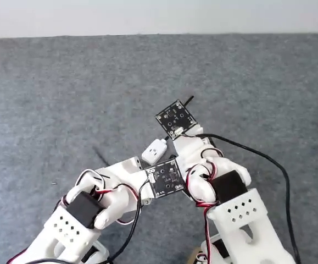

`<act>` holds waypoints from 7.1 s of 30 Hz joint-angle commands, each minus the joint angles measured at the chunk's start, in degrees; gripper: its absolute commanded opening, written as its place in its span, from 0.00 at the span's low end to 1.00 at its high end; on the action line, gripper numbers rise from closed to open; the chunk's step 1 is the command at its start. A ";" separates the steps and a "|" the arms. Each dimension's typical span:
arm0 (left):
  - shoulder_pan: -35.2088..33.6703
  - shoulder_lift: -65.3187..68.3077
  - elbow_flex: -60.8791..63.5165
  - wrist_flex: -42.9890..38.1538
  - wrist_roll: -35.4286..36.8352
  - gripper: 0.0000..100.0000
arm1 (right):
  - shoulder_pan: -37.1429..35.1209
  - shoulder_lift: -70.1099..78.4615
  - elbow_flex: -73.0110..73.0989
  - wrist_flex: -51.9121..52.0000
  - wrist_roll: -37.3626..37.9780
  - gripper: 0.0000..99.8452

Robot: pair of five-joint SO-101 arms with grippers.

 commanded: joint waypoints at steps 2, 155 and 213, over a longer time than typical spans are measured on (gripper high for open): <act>-0.18 -1.23 -3.38 0.18 1.05 0.01 | 0.04 -0.31 -0.35 -1.27 -0.44 0.31; -26.90 58.11 -12.00 -4.13 0.97 0.01 | 11.47 -0.40 2.29 -0.48 1.41 0.31; -4.13 -1.49 0.57 1.41 -3.78 0.01 | 2.51 -8.22 -2.29 0.66 -2.29 0.31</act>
